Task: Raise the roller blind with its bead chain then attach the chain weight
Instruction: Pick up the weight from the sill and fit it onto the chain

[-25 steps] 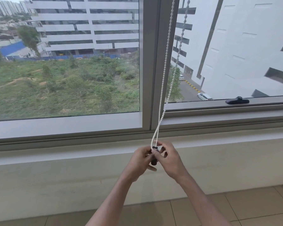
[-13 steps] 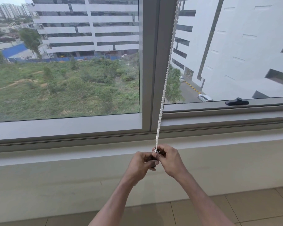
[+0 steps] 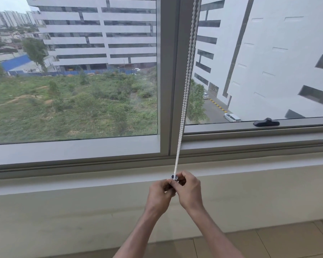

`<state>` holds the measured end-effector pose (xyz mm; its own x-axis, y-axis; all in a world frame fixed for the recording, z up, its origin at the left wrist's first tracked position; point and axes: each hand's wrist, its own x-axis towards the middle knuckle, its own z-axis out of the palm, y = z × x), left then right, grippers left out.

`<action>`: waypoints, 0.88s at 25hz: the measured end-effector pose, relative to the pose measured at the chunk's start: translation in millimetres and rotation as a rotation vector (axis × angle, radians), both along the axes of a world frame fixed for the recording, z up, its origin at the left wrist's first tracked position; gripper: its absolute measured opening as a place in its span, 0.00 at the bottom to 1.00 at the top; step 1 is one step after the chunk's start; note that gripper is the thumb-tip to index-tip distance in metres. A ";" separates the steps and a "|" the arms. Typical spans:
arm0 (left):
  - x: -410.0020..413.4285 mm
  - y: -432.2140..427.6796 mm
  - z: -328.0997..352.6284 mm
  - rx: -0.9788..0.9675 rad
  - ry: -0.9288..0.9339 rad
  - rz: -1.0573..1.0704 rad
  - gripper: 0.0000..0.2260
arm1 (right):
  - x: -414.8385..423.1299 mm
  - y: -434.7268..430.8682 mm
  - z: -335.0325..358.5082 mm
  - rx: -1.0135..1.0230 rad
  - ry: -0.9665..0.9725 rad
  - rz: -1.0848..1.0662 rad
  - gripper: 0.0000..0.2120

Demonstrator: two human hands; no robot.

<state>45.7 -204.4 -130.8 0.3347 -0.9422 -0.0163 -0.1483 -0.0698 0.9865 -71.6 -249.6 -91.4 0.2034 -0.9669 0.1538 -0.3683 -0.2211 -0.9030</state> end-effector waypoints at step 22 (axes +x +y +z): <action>6.2 2.8 38.7 -0.069 -0.215 0.144 0.07 | -8.3 -21.8 42.1 -0.117 0.075 0.289 0.07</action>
